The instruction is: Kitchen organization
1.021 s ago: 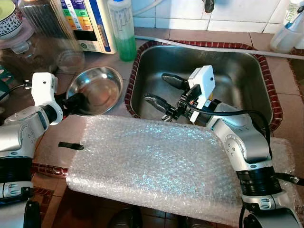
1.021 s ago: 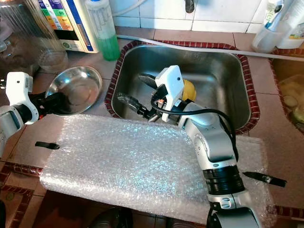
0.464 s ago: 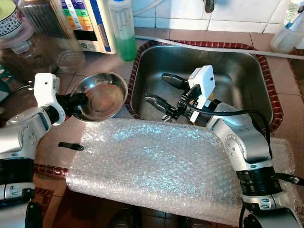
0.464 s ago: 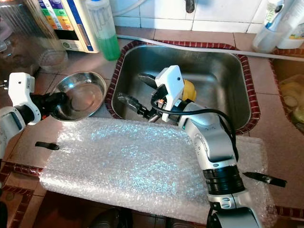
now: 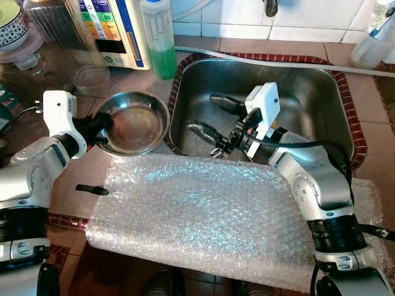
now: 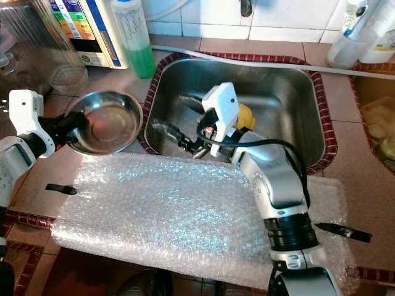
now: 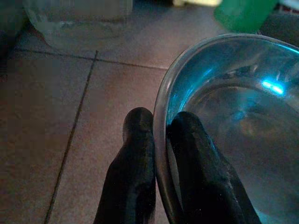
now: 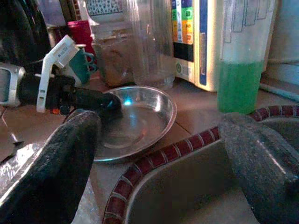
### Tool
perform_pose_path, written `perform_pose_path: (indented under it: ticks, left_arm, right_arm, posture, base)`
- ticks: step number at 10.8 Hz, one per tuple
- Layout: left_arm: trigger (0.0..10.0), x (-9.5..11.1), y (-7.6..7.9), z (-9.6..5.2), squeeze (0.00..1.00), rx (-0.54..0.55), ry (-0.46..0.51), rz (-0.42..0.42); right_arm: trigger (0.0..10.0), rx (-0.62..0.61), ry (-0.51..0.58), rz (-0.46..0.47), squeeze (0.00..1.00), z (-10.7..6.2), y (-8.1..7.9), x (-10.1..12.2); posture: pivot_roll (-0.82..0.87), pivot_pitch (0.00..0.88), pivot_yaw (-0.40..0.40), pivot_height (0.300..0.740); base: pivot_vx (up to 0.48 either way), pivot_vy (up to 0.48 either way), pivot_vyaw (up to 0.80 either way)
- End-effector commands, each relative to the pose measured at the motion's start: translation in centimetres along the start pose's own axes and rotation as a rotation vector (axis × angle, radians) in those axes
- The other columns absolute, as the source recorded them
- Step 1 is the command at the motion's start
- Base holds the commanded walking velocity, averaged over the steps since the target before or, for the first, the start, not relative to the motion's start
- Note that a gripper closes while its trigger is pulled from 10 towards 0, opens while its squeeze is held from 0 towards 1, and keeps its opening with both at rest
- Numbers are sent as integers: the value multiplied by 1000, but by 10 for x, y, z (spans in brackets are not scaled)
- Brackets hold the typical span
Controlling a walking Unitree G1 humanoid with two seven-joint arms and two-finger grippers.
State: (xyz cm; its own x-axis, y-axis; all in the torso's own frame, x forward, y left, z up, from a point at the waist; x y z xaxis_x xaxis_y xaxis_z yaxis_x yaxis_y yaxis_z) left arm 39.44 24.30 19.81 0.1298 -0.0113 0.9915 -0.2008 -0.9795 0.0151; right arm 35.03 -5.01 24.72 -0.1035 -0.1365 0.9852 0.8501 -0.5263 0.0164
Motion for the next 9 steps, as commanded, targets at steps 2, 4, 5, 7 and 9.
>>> perform_pose_path:
  ticks: [2,4,5,7,9]
  left_arm:
    - [0,7,-5,0,0,61,57,55]
    - [0,36,12,2,0,32,219,44]
    - [0,43,20,3,0,14,256,53]
    - [0,55,37,5,0,-27,330,28]
    - [0,70,57,4,0,-79,414,23]
  right_arm:
    - [10000,-20,27,13,0,0,5,8]
    - [10000,-48,50,32,0,5,10,10]
    - [10000,-47,62,45,0,8,9,11]
    - [10000,-91,81,43,0,12,15,14]
    - [10000,-217,103,44,0,11,36,17]
  posture:
    - [-50,252,96,740]
    - [-47,253,96,740]
    - [-46,253,95,740]
    - [-44,253,94,740]
    - [-45,254,96,740]
  base:
    - [0,0,0]
    - [0,0,0]
    - [0,0,0]
    - [0,0,0]
    - [0,0,0]
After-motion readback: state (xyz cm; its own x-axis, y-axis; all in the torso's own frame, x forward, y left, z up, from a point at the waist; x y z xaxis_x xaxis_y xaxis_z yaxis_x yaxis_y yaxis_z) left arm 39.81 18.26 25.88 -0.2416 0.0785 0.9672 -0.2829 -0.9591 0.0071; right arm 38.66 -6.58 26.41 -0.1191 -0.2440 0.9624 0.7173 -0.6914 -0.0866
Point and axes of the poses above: a point about 5 cm out from each wrist's last joint towards the gripper, its own z axis pointing out of the wrist towards the gripper, its own x axis along the axis of the wrist's last joint, y = z × x, the point moved 5 cm from there along z, pointing out of the wrist towards the gripper, and after that the axes turned 7 degrees about z, right-handed, at the moved point
